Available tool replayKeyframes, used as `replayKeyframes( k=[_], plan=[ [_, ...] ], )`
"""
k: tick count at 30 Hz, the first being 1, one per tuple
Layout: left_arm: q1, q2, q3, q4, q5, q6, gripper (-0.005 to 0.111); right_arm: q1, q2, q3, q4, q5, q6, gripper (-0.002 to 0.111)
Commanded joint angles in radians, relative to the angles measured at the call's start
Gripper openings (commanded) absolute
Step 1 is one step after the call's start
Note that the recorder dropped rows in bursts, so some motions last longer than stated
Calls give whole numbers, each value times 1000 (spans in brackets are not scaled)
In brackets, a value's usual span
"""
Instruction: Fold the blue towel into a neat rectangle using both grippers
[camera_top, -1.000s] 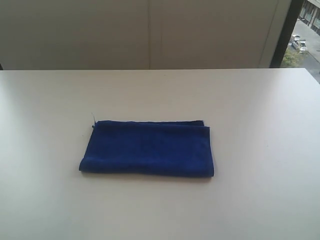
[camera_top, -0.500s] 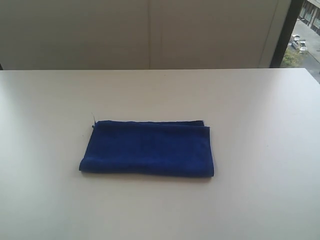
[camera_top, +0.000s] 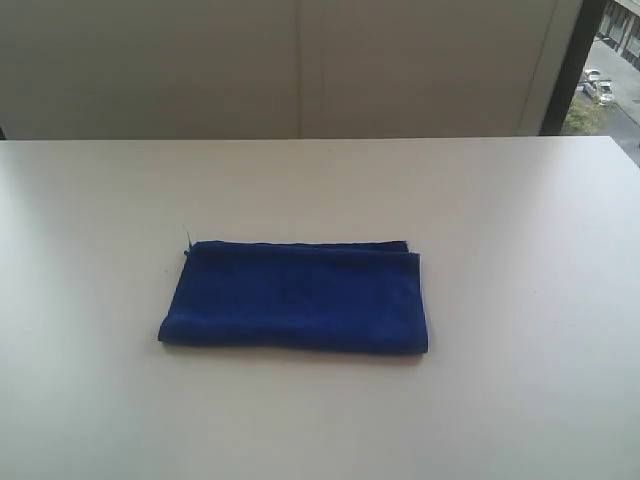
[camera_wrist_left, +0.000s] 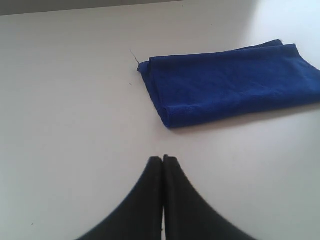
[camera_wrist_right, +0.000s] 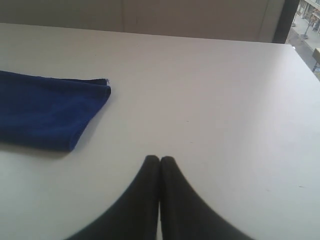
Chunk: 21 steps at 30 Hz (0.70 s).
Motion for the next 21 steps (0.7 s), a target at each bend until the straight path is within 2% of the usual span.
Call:
replayKeyframes(
  k=[1, 16, 19, 21],
  plan=[
    [-1, -1, 3, -7, -5, -1, 0, 4, -6, 2, -9, -6, 0, 0],
    [1, -3, 3, -7, 0, -1, 0, 4, -6, 2, -9, -6, 0, 0],
    [51, -28, 3, -7, 25, 0, 0, 4, -6, 2, -9, -6, 0, 0],
    [112, -71, 3, -7, 59, 0, 0, 4, -6, 2, -9, -6, 0, 0]
  ],
)
